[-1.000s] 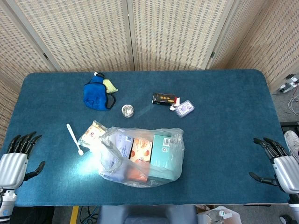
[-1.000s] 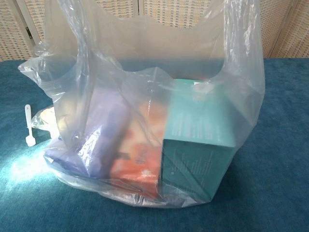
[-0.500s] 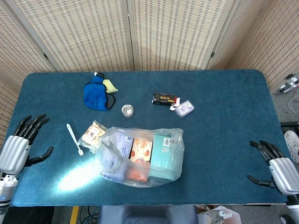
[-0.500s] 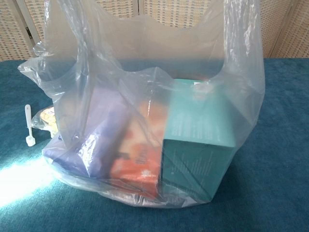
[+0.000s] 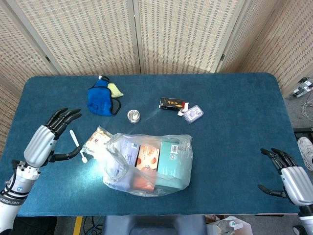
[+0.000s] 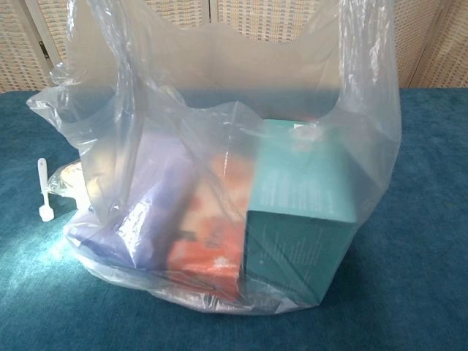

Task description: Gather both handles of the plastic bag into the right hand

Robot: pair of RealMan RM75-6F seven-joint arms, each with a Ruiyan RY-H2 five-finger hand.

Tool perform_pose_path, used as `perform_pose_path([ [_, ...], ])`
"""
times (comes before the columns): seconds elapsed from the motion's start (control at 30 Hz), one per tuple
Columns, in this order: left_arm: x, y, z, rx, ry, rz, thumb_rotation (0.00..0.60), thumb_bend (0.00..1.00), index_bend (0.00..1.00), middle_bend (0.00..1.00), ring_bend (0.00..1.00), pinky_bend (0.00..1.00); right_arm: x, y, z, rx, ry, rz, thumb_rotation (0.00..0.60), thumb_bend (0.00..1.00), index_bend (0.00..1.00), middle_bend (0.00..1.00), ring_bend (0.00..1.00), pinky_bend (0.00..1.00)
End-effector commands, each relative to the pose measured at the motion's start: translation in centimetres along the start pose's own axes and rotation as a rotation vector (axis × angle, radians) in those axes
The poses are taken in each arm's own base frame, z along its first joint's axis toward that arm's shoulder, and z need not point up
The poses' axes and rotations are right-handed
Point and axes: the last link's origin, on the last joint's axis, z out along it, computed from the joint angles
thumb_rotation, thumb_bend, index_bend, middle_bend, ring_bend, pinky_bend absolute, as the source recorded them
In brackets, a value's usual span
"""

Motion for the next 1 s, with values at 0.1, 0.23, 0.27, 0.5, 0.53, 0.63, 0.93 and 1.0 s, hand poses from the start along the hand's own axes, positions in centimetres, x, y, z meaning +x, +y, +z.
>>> perform_pose_path([
  [0.1, -1.4, 1.4, 1.6, -0.064, -0.032, -0.047, 0.600, 0.27, 0.13, 0.10, 0.16, 0.06, 0.0, 0.0, -0.1, -0.003, -0.001, -0.001, 0.600, 0.07, 0.12, 0.20, 0.08, 0.14],
  [0.23, -2.5, 2.6, 2.7, -0.108, -0.055, -0.089, 0.600, 0.27, 0.14, 0.10, 0.16, 0.06, 0.0, 0.0, -0.1, -0.005, -0.001, -0.002, 0.600, 0.07, 0.12, 0.20, 0.08, 0.14],
  [0.27, -2.7, 2.9, 3.0, -0.115, -0.059, -0.097, 0.600, 0.27, 0.15, 0.10, 0.16, 0.06, 0.0, 0.1, -0.1, -0.006, -0.001, -0.002, 0.600, 0.07, 0.12, 0.20, 0.08, 0.14],
  [0.5, -3.9, 3.9, 4.9, -0.150, -0.061, -0.136, 0.600, 0.27, 0.17, 0.12, 0.16, 0.06, 0.0, 0.3, -0.3, -0.017, 0.002, 0.002, 0.600, 0.07, 0.12, 0.20, 0.08, 0.14],
  [0.53, -4.0, 4.0, 5.1, -0.150, -0.060, -0.143, 0.600, 0.27, 0.18, 0.13, 0.16, 0.06, 0.0, 0.3, -0.3, -0.018, 0.002, 0.002, 0.600, 0.07, 0.12, 0.20, 0.08, 0.14],
  [0.63, -4.4, 4.2, 5.9, -0.152, -0.059, -0.165, 0.600, 0.27, 0.19, 0.13, 0.16, 0.06, 0.0, 0.4, -0.3, -0.018, 0.002, 0.003, 0.600, 0.07, 0.12, 0.20, 0.08, 0.14],
  [0.93, -4.2, 5.3, 7.8, -0.192, 0.004, -0.209, 0.600, 0.26, 0.25, 0.19, 0.20, 0.06, -0.2, -0.1, 0.3, 0.018, -0.024, 0.016, 0.600, 0.07, 0.12, 0.20, 0.08, 0.14],
  [1.0, -3.9, 5.4, 7.8, -0.191, 0.018, -0.209, 0.600, 0.26, 0.27, 0.20, 0.22, 0.06, -0.2, -0.3, 0.6, 0.030, -0.033, 0.018, 0.600, 0.07, 0.12, 0.20, 0.08, 0.14],
])
